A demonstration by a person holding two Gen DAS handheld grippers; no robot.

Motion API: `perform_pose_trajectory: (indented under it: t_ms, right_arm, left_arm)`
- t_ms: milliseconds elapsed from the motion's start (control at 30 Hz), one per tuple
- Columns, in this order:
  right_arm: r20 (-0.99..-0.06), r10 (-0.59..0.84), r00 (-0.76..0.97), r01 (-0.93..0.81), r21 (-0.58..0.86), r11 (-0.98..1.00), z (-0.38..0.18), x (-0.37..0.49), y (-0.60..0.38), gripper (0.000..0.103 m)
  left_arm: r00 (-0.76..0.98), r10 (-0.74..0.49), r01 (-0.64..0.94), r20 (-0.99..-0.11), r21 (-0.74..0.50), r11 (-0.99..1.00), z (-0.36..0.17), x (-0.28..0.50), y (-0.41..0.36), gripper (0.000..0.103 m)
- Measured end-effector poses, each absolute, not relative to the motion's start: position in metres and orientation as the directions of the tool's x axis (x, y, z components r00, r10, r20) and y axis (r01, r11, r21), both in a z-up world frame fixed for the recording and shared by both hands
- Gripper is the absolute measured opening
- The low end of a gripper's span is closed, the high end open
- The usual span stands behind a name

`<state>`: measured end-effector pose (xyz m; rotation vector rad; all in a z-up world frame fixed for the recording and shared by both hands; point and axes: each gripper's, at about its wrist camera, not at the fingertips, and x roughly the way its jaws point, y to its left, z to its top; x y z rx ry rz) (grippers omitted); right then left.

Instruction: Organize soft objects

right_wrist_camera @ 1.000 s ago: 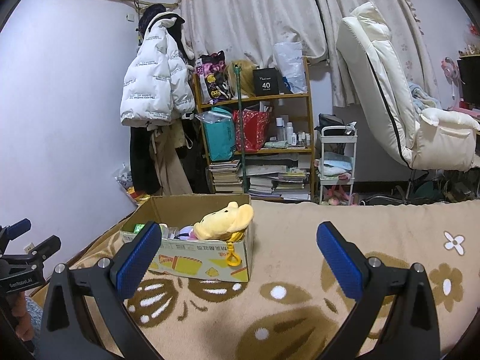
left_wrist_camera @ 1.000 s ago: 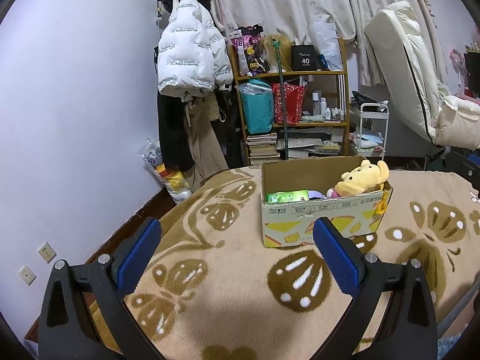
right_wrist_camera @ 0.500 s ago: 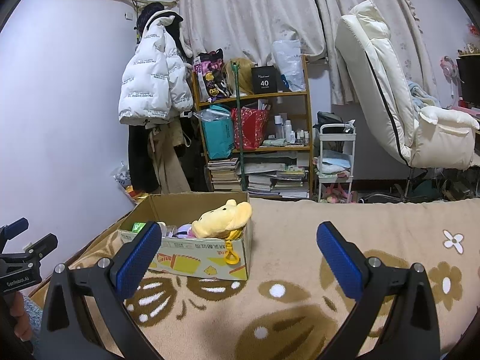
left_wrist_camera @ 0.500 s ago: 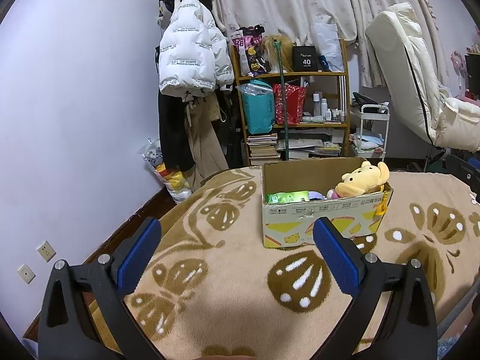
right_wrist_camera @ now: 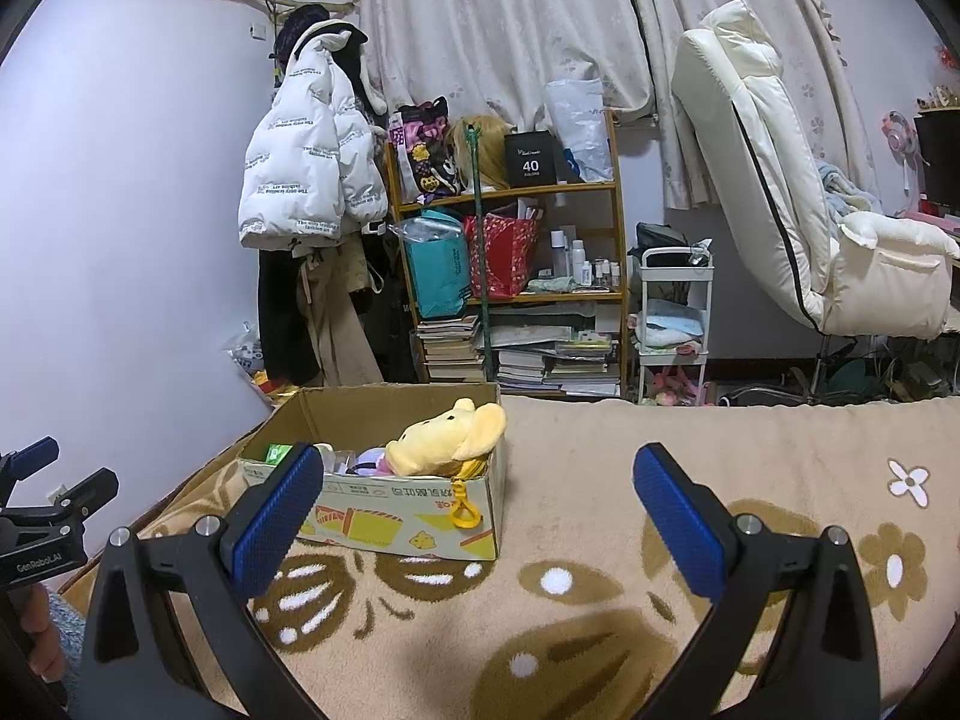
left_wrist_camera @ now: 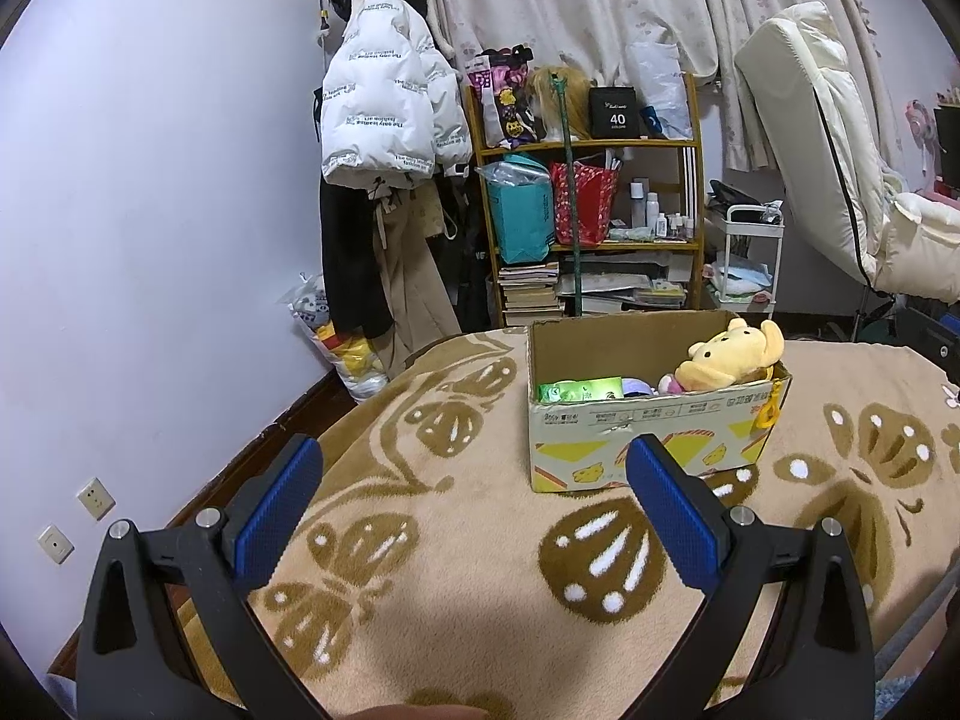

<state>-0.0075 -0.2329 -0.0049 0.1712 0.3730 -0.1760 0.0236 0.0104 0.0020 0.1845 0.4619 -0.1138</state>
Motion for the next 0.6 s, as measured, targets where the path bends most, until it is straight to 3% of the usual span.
perform_pose_trajectory:
  t_ms: [600]
  right_arm:
    - [-0.378, -0.134, 0.916, 0.198, 0.136, 0.971, -0.004, -0.0078, -0.2339, 0.103]
  left_arm:
    - [0.886, -0.064, 0.147, -0.458, 0.147, 0.978, 0.001, 0.023, 0.0083, 0.1]
